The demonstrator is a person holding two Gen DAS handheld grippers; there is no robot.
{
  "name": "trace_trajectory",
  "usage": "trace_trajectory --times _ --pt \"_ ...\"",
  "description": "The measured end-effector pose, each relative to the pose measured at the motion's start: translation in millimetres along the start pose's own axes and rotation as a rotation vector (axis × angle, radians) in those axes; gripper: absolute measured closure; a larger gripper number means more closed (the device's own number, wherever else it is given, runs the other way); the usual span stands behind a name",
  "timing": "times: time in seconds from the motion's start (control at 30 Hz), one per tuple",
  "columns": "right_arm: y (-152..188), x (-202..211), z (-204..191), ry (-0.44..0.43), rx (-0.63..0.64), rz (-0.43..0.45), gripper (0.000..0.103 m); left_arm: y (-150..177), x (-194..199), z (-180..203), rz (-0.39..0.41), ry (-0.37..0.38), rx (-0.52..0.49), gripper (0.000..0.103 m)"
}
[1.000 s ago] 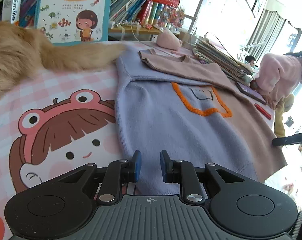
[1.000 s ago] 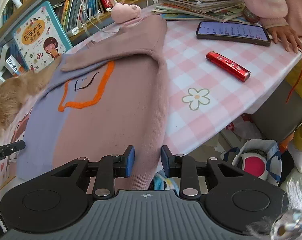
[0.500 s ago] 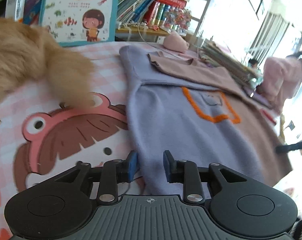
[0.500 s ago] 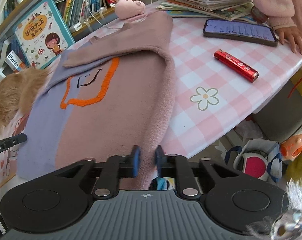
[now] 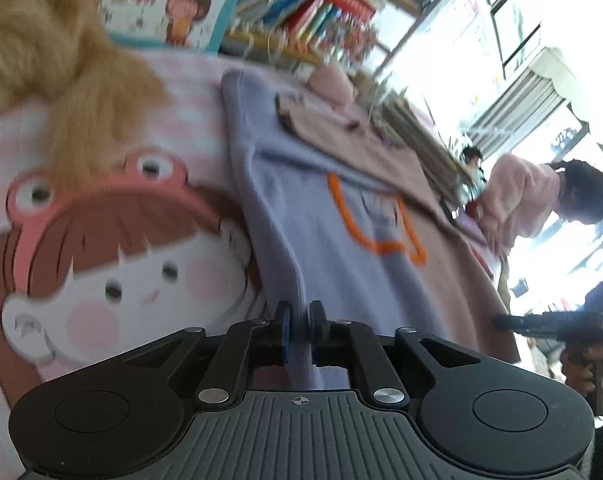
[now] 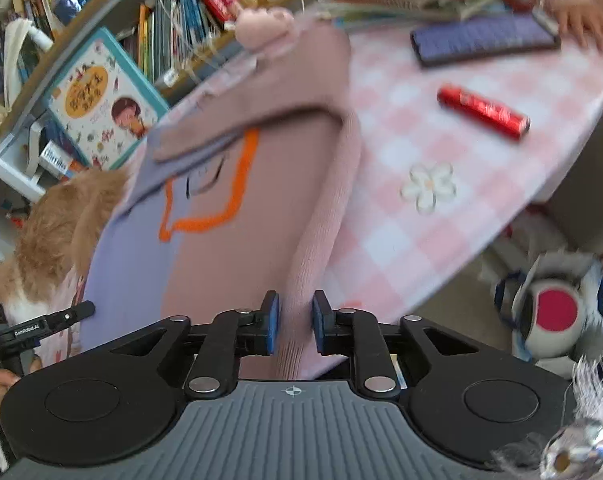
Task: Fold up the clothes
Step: 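Grasp the lavender side edge with the left gripper while the right gripper holds the pink edge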
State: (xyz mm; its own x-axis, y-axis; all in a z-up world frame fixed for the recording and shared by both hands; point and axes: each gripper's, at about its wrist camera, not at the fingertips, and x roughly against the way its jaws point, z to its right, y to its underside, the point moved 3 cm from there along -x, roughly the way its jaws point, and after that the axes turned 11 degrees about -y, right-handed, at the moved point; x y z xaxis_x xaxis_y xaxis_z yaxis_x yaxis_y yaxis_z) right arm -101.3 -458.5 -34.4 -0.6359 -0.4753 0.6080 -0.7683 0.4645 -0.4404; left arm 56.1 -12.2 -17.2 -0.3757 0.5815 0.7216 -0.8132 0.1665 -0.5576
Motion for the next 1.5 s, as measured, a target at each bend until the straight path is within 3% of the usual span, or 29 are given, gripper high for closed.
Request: trace_trajectory --times 0.17,0.33,0.4,0.43,0.47,0.67,0.8,1.1,1.5 --pt "8 -1 4 -0.044 -0.019 -0.052 0.077 16 0 -2 -0.067 0.031 0.034 0.091" --pt "19 -4 9 -0.051 -0.045 -0.082 0.077 19 -1 -2 -0.06 0.047 0.055 0.091" --pt "22 -5 11 -0.049 -0.057 -0.082 0.082 18 -3 -5 -0.05 0.06 0.072 0.091" --pt "23 -6 11 -0.051 -0.059 -0.082 0.091 17 -4 -6 -0.043 0.066 0.077 0.095" --pt "24 -7 10 -0.054 -0.058 -0.08 0.093 17 -5 -7 -0.041 0.066 0.079 0.099" --pt "17 -3 -7 -0.097 -0.01 -0.05 0.096 10 23 -25 0.06 0.074 0.135 0.099" --pt "17 -9 -15 -0.134 0.007 -0.067 0.096 10 40 -29 0.086 0.068 0.14 0.099" --pt "24 -16 -2 -0.169 -0.06 -0.098 0.09 26 22 -37 -0.018 0.051 0.168 0.093" --pt "29 -17 -2 -0.199 -0.06 -0.111 0.092 32 19 -45 -0.029 0.097 0.217 0.094"
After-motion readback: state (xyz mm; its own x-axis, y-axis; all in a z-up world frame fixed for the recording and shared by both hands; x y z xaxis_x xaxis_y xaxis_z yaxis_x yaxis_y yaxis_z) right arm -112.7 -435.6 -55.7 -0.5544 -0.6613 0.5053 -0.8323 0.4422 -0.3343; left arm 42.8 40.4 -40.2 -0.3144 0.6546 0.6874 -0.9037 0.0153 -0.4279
